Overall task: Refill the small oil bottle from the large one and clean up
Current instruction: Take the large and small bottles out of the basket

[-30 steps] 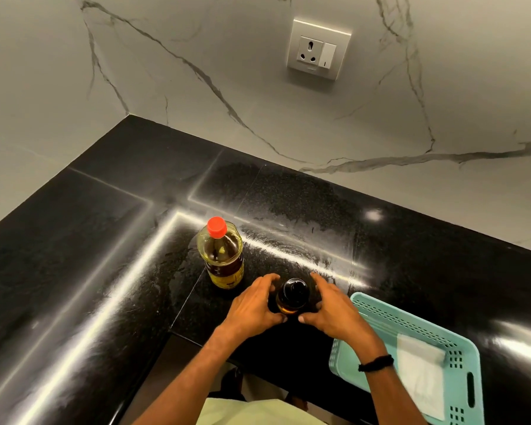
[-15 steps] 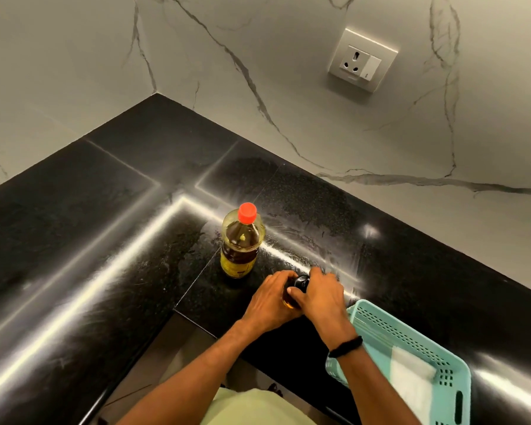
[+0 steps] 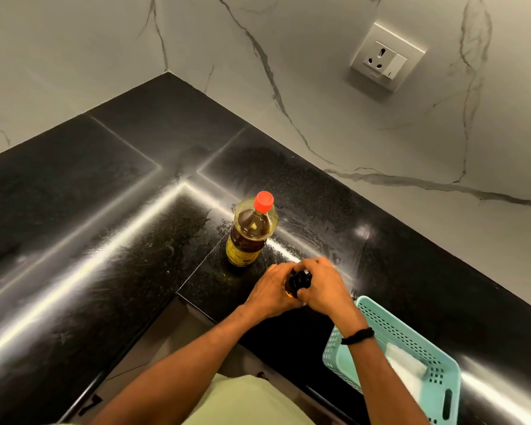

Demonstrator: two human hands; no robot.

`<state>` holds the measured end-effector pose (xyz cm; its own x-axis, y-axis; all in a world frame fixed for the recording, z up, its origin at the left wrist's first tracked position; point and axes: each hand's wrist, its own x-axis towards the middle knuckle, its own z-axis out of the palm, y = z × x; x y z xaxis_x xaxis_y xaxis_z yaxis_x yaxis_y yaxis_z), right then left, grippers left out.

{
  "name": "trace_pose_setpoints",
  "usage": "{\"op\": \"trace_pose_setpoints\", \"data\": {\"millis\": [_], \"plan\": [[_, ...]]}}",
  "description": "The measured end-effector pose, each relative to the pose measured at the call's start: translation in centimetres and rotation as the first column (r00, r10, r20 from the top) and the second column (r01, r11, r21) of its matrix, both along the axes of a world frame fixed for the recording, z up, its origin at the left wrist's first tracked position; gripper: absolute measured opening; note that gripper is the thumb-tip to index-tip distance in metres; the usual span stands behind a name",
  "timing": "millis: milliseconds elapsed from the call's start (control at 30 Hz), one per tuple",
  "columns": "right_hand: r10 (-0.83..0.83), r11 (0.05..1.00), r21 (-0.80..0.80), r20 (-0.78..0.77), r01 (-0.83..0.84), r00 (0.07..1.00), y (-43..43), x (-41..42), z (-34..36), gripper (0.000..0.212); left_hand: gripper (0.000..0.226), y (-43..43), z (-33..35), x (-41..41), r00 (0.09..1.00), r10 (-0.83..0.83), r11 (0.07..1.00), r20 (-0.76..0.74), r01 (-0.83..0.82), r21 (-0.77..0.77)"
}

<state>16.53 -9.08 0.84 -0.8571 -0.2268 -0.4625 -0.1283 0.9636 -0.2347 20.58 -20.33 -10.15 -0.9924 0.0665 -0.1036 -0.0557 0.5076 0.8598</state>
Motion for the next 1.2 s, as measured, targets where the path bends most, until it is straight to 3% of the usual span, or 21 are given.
{"op": "trace_pose_setpoints", "data": {"millis": [133,200,300,433,500,600,900,1067,1200], "plan": [[-0.167,0.986,0.001,-0.013,0.167,0.986,0.0,0.3,-0.4,0.072,0.071,0.0,-0.2,0.0,1.0,0.005,1.0,-0.008,-0.005,0.006],[-0.185,0.981,0.045,-0.051,0.188,0.981,-0.1,0.5,-0.5,0.067,0.071,0.0,-0.2,0.0,1.0,0.009,1.0,-0.012,-0.009,0.007],[-0.078,0.997,0.024,-0.036,0.079,0.996,-0.1,0.4,-0.4,0.055,0.072,-0.1,-0.2,-0.1,1.0,-0.003,1.0,-0.014,0.004,0.023],[-0.151,0.989,0.0,0.011,0.151,0.989,-0.1,0.4,-0.7,0.072,0.072,-0.1,-0.3,-0.3,1.0,-0.005,1.0,-0.022,0.005,0.024],[-0.183,0.983,0.0,-0.013,0.183,0.983,-0.2,0.5,-0.7,0.066,0.073,-0.1,-0.3,-0.3,1.0,0.001,1.0,-0.021,0.0,0.021],[-0.11,0.994,-0.027,-0.035,0.109,0.993,-0.1,0.3,-0.3,0.056,0.072,-0.2,-0.2,-0.2,1.0,-0.002,1.0,-0.023,0.002,0.031],[0.032,0.991,-0.125,-0.065,-0.04,0.997,0.7,0.6,1.3,0.054,0.069,-0.2,-0.2,-0.2,1.0,-0.003,0.999,-0.03,0.004,0.034],[-0.16,0.972,-0.198,-0.177,0.124,0.971,1.7,2.1,2.9,0.054,0.08,-0.4,-0.2,-0.3,0.999,-0.039,0.999,-0.005,0.039,-0.019],[-0.312,0.943,-0.153,-0.09,0.296,0.946,2.1,5.4,2.4,0.055,0.083,-1.9,-0.4,0.5,0.999,-0.047,0.996,-0.021,0.045,-0.073]]}}
